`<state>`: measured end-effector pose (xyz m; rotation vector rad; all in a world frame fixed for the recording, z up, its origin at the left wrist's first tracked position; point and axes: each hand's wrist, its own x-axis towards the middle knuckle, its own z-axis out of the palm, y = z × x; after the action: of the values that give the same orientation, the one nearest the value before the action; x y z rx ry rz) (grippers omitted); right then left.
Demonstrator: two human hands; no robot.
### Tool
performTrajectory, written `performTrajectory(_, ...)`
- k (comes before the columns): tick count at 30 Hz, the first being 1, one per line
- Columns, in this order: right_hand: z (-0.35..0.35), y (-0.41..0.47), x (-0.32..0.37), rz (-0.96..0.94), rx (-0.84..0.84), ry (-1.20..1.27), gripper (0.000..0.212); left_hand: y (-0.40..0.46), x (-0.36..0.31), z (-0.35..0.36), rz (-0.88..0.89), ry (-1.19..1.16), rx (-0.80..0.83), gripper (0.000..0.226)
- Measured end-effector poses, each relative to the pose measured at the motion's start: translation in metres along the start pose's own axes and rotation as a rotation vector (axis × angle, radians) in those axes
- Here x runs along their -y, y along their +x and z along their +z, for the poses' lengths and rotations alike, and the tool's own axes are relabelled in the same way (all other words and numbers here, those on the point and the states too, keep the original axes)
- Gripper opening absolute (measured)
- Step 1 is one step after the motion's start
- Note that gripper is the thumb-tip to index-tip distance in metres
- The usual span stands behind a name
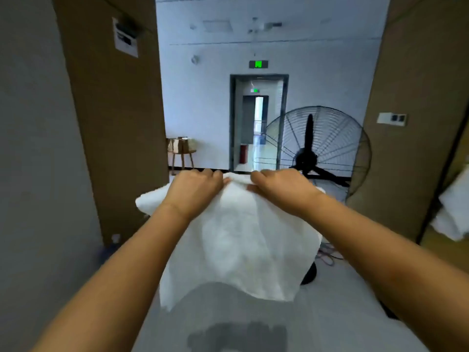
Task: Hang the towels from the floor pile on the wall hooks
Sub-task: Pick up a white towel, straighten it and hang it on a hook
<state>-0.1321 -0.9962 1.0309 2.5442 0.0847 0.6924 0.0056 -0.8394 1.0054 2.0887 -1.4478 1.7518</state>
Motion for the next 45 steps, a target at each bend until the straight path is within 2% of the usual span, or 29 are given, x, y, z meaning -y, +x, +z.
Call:
performTrajectory(5,-0.022,-0.127,-0.102,0.229,0.144,-0.129,0.039,0.095,-0.139,0.01,0.066,-0.16,-0.166,0.041)
performTrajectory(10,-0.044,-0.244,-0.168,0.448,0.267,-0.231,0.039,0.174,-0.267,0.014,0.176,-0.35,-0.329,0.042)
performTrajectory(14,-0.058,-0.322,-0.206,0.605,0.39,-0.296,0.038,0.222,-0.359,0.009,0.231,-0.509,-0.408,0.044)
performTrajectory(18,-0.066,-0.386,-0.247,0.727,0.439,-0.367,0.037,0.266,-0.441,0.003,0.303,-0.599,-0.436,0.042)
performTrajectory(22,-0.062,-0.427,-0.288,0.818,0.482,-0.417,0.037,0.309,-0.504,0.013,0.345,-0.662,-0.441,0.036)
performTrajectory(25,-0.05,-0.448,-0.331,0.872,0.503,-0.451,0.037,0.35,-0.552,0.036,0.358,-0.711,-0.516,0.035)
performTrajectory(33,-0.018,-0.492,-0.435,0.995,0.601,-0.423,0.037,0.44,-0.655,0.086,0.435,-0.812,-0.5,0.034)
performTrajectory(36,-0.006,-0.516,-0.466,1.02,0.642,-0.439,0.038,0.459,-0.691,0.097,0.436,-0.842,-0.508,0.038)
performTrajectory(45,0.033,-0.598,-0.574,1.005,0.627,-0.438,0.039,0.524,-0.804,0.131,0.514,-0.843,-0.472,0.028)
